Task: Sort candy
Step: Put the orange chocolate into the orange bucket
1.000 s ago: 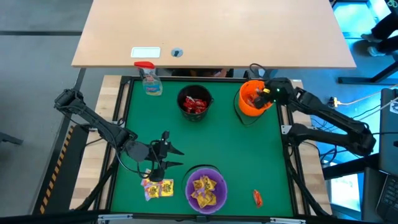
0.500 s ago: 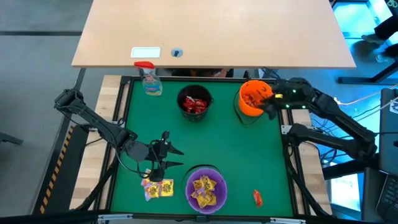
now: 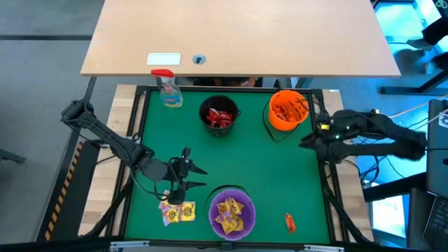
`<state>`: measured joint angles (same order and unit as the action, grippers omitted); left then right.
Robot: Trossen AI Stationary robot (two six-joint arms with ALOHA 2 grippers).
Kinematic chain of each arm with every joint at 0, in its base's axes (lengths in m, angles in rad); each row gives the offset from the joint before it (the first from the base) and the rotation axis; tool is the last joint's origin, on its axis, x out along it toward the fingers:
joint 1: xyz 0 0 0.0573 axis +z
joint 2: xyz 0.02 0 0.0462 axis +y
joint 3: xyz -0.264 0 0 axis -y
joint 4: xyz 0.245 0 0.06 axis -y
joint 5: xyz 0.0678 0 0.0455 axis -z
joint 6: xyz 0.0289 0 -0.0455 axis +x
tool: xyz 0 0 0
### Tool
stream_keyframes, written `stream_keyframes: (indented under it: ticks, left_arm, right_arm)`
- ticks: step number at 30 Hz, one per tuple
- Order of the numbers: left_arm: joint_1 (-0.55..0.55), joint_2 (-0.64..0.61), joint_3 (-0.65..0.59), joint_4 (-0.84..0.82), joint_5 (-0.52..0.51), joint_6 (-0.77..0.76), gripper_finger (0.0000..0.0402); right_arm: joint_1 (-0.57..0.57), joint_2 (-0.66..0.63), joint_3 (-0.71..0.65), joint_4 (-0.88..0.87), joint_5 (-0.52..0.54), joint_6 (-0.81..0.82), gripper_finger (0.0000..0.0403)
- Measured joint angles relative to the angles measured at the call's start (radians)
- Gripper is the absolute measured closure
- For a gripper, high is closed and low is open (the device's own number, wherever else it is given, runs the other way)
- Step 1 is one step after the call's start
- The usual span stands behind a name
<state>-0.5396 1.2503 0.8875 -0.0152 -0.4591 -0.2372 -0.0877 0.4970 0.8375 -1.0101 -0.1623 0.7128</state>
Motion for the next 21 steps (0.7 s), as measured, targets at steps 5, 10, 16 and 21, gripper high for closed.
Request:
stream_keyframes:
  ticks: [5,10,16,21]
  left_arm:
    - [0.000,0.000,0.000,0.006,0.000,0.000,0.0241]
    - [0.000,0.000,0.000,0.008,0.000,0.000,0.0241]
    - [0.000,0.000,0.000,0.009,0.000,0.000,0.0240]
    - [0.000,0.000,0.000,0.009,0.000,0.000,0.0241]
  right_arm:
    - [0.253,0.115,0.000,0.091,0.186,0.044,0.0215]
    - [0.454,0.296,-0.001,0.171,0.223,0.043,0.0215]
    - [0.655,0.484,-0.001,0.223,0.223,0.129,0.0215]
    - [0.793,0.580,-0.001,0.286,0.225,0.277,0.0215]
